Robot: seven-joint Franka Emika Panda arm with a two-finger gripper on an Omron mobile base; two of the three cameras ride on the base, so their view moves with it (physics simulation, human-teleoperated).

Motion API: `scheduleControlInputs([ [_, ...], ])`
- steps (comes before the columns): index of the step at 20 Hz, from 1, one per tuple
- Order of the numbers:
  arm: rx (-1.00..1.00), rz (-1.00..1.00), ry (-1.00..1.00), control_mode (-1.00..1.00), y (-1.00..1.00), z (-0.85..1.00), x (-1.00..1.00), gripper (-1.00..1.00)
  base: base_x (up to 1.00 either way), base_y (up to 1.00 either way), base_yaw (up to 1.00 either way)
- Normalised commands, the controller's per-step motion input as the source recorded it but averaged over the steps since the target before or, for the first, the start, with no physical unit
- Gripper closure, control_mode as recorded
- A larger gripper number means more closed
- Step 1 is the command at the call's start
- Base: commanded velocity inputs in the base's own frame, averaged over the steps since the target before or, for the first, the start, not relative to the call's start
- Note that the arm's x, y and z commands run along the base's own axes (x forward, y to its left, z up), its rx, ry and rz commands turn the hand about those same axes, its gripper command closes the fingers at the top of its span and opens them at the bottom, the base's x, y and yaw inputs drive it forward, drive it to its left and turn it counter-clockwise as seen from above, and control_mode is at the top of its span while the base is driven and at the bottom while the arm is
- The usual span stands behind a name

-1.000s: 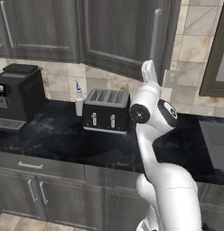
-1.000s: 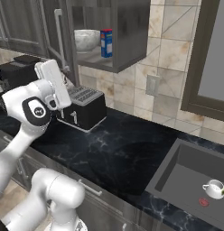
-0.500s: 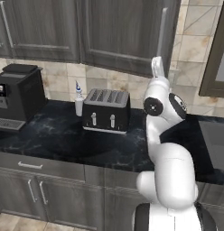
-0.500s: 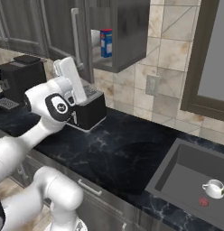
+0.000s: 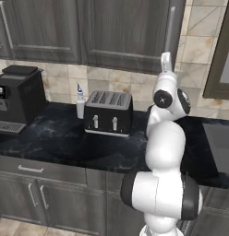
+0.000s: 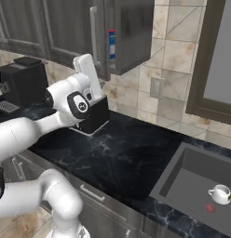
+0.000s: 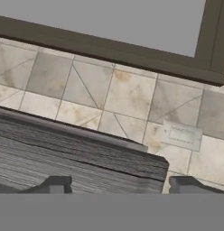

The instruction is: Pick the mug and place it in the sink. Pick the bowl and place it in the open cabinet and then close the cabinet.

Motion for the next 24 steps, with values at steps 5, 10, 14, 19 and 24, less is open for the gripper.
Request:
scheduleControlInputs([
  [5, 0.02, 0.0, 0.0, -1.0, 0.0, 0.05, 0.75, -1.0, 0.0, 0.0, 0.0],
  [10, 0.03, 0.0, 0.0, -1.0, 0.0, 0.08, 0.76, -1.0, 0.0, 0.0, 0.0],
  [14, 0.03, 0.0, 0.0, -1.0, 0.0, 0.06, 0.74, -1.0, 0.0, 0.0, 0.0],
  [19, 0.04, 0.0, 0.0, -1.0, 0.0, 0.05, 0.76, -1.0, 0.0, 0.0, 0.0],
  [24, 0.05, 0.0, 0.0, -1.0, 0.0, 0.06, 0.74, -1.0, 0.0, 0.0, 0.0],
])
